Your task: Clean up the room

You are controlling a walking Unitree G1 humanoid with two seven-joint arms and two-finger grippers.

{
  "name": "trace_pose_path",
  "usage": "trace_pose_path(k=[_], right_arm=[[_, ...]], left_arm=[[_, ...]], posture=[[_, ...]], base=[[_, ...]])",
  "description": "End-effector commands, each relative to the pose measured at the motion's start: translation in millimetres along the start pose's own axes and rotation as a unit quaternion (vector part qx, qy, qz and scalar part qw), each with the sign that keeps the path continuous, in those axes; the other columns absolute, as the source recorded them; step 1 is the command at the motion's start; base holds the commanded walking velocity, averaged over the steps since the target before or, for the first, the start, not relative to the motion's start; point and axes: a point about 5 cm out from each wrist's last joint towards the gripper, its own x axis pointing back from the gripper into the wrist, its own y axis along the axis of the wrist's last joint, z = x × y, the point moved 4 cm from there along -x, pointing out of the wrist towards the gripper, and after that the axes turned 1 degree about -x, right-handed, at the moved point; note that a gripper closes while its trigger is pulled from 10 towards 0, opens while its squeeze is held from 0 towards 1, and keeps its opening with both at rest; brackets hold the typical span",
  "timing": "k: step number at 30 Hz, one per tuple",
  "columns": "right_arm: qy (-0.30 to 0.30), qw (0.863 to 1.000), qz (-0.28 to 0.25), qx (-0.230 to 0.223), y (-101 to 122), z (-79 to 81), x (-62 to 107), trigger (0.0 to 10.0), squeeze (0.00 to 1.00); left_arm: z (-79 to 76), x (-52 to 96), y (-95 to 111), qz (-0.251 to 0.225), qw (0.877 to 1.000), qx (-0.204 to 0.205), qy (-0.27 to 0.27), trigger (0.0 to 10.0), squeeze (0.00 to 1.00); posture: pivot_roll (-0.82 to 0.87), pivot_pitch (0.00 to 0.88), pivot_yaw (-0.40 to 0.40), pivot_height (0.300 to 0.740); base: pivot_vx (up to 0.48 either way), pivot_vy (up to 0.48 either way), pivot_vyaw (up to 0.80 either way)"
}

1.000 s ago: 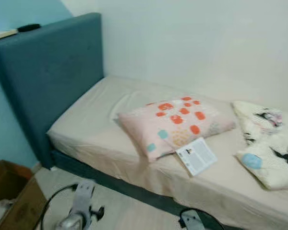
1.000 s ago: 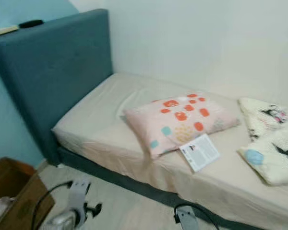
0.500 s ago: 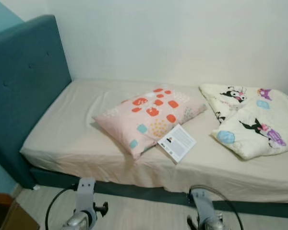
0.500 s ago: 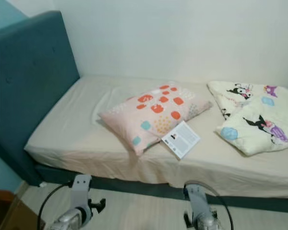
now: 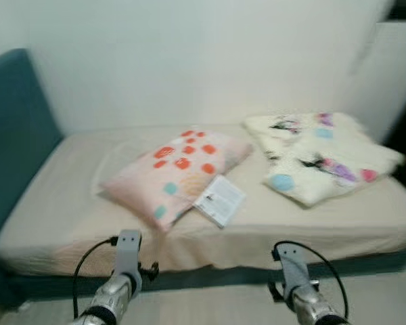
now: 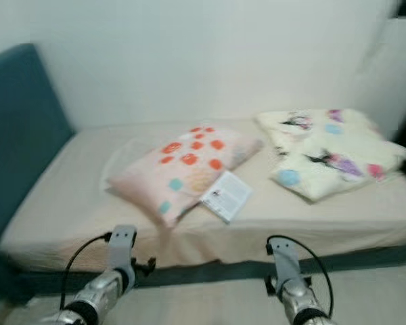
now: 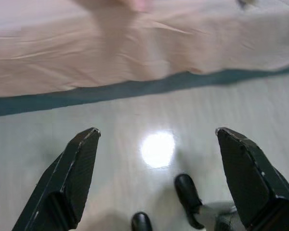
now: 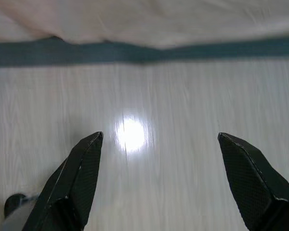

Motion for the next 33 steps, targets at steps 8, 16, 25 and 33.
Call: trace_pose_path(k=[8, 16, 25, 33], right_arm=[[0.031, 0.999, -0.03, -0.028, 23.7, 28.5, -0.4, 10.0, 0.0], [0.036, 0.999, -0.01, -0.018, 7.5, 31.2, 0.5, 10.0, 0.0], [0.032, 0.999, -0.023, -0.033, 14.0, 24.2, -0.1, 10.0, 0.0], [0.065, 0.997, -0.033, -0.022, 12.3, 31.2, 1.2, 10.0, 0.0]], left_arm=[[20.7, 6.3, -16.9, 0.024, 0.999, 0.013, 0.025, 10.0, 0.0], [33.8, 16.2, -45.6, 0.05, 0.997, 0.034, 0.046, 10.0, 0.0], [30.9, 17.8, -53.2, 0.057, 0.997, 0.037, 0.042, 10.0, 0.0], [27.8, 17.9, -56.1, 0.061, 0.997, 0.036, 0.039, 10.0, 0.0]], posture=[[0.04, 0.0, 0.014, 0.74], [0.07, 0.0, -0.017, 0.74], [0.05, 0.0, -0.028, 0.74], [0.06, 0.0, -0.043, 0.74]], base=[[0.0, 0.0, -0.1], [0.0, 0.0, 0.0], [0.136, 0.0, 0.0], [0.294, 0.0, 0.06]])
